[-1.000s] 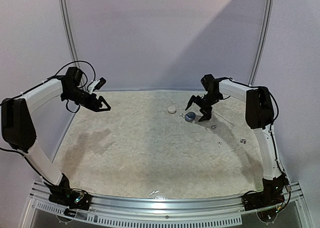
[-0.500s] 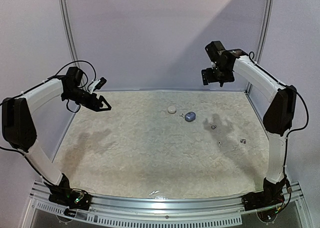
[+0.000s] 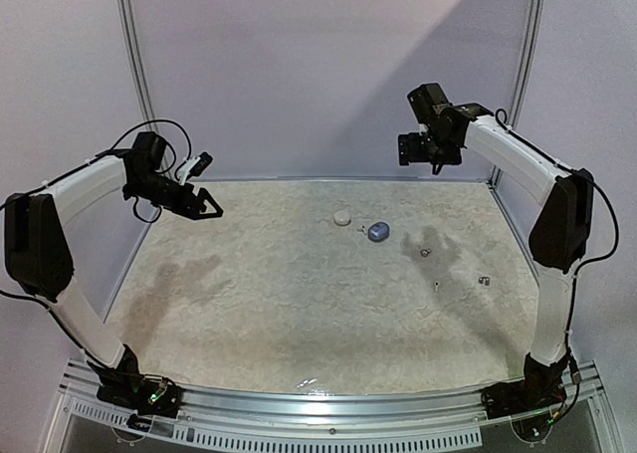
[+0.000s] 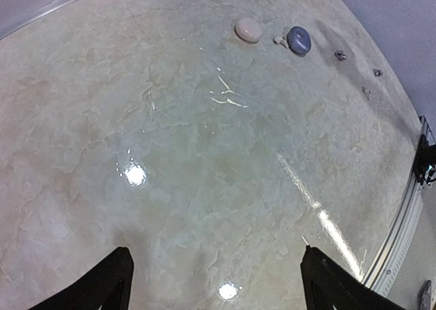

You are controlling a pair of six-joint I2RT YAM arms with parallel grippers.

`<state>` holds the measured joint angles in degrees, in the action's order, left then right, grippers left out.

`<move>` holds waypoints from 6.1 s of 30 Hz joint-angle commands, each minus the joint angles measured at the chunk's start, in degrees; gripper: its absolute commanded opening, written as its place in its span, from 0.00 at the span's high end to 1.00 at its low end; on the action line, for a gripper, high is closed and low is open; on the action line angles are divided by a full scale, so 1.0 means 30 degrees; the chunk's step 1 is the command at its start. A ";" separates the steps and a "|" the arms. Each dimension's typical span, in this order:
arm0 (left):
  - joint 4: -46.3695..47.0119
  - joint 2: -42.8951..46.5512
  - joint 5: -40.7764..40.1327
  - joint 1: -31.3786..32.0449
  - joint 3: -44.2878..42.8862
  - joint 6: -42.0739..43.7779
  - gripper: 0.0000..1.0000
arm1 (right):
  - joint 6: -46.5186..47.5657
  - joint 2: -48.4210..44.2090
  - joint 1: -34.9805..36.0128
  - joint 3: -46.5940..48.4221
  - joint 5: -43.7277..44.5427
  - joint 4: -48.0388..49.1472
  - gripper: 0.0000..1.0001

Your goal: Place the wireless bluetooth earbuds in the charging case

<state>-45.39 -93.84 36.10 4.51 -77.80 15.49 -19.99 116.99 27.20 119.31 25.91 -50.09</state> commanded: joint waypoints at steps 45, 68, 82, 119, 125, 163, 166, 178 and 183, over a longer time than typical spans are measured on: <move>0.1042 -0.0995 0.1796 -0.0693 -0.0209 0.0435 0.12 | -2.1921 0.9408 0.0006 0.2712 -1.2974 -0.3243 0.29; 0.1391 -0.0801 0.2364 -0.1446 0.0421 -0.0079 0.12 | -2.9355 0.7583 -0.0479 -0.0623 -1.4804 0.3108 0.10; 0.1242 -0.0701 0.2104 -0.1504 0.0624 -0.0094 0.12 | -3.1963 0.7544 -0.1260 -0.1466 -1.5129 0.4246 0.15; 0.1085 -0.0625 0.2294 -0.1944 0.0474 0.0162 0.12 | -2.7631 0.2967 -0.1685 -1.0099 -1.5061 0.6055 0.47; 0.1077 -0.0644 0.2290 -0.1951 0.0535 0.0199 0.12 | -2.5877 0.2276 -0.1764 -1.0624 -1.4948 0.5678 0.45; 0.0795 -0.1095 0.2144 -0.1944 0.0269 0.0652 0.12 | -2.2268 0.7449 -0.2102 -0.0808 -1.3723 -0.2234 0.18; 0.0896 -0.1092 0.2162 -0.1944 0.0320 0.0623 0.12 | -2.2257 0.7436 -0.2124 -0.0772 -1.3809 -0.2291 0.22; 0.1036 -0.1037 0.2265 -0.1944 0.0410 0.0582 0.12 | -2.2245 0.6767 -0.2124 -0.2263 -1.3908 -0.1304 0.56; 0.1020 -0.0973 0.2280 -0.1944 0.0387 0.0603 0.12 | -2.1872 0.6437 -0.2124 -0.2473 -1.3954 -0.0870 0.60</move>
<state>-41.89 -96.51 42.87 -0.93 -76.42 16.49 -86.28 135.90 20.67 114.21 -16.82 -52.99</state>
